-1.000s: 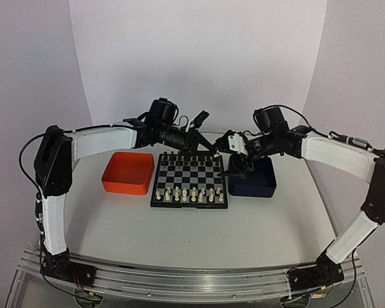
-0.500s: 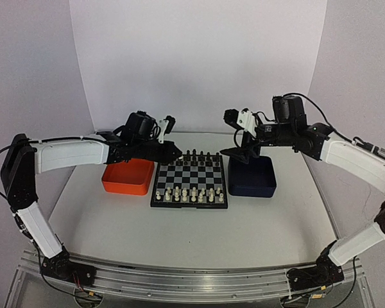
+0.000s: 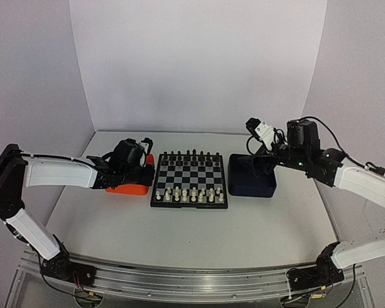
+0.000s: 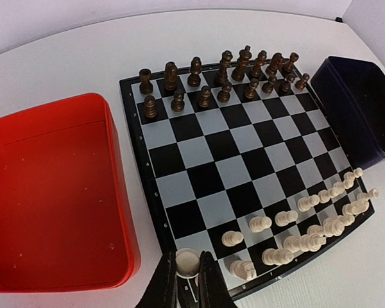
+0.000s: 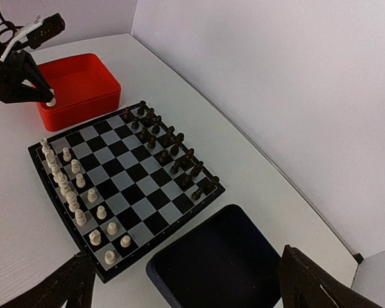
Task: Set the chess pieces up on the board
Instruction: Place the chess piece on the chessboard.
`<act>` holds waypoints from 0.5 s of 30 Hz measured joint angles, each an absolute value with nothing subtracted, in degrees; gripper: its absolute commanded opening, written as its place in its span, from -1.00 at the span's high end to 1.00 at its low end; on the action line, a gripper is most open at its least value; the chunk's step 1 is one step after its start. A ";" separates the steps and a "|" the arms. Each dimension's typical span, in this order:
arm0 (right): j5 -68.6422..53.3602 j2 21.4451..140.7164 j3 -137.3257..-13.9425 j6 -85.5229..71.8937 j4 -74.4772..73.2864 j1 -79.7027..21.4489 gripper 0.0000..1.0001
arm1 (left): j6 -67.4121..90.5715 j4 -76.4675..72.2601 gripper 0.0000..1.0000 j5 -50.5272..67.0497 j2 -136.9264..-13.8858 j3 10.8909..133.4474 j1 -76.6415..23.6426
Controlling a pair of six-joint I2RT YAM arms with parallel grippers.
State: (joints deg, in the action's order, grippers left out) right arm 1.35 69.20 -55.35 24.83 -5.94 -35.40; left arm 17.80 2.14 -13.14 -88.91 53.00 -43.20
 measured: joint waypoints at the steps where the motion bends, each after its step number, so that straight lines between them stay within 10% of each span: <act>1: 1.92 68.52 -54.60 24.23 -5.93 -35.40 -0.95 | 17.85 1.84 1.00 -13.63 -88.90 52.39 -43.20; 15: 8.84 60.36 -46.27 18.62 -5.76 -35.40 -0.96 | 20.59 -5.83 1.00 -14.91 -90.74 49.23 -44.30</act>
State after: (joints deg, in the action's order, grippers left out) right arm 8.84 60.36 -46.27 18.62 -5.76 -35.40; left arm 20.59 -5.83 -14.91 -90.74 49.23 -44.30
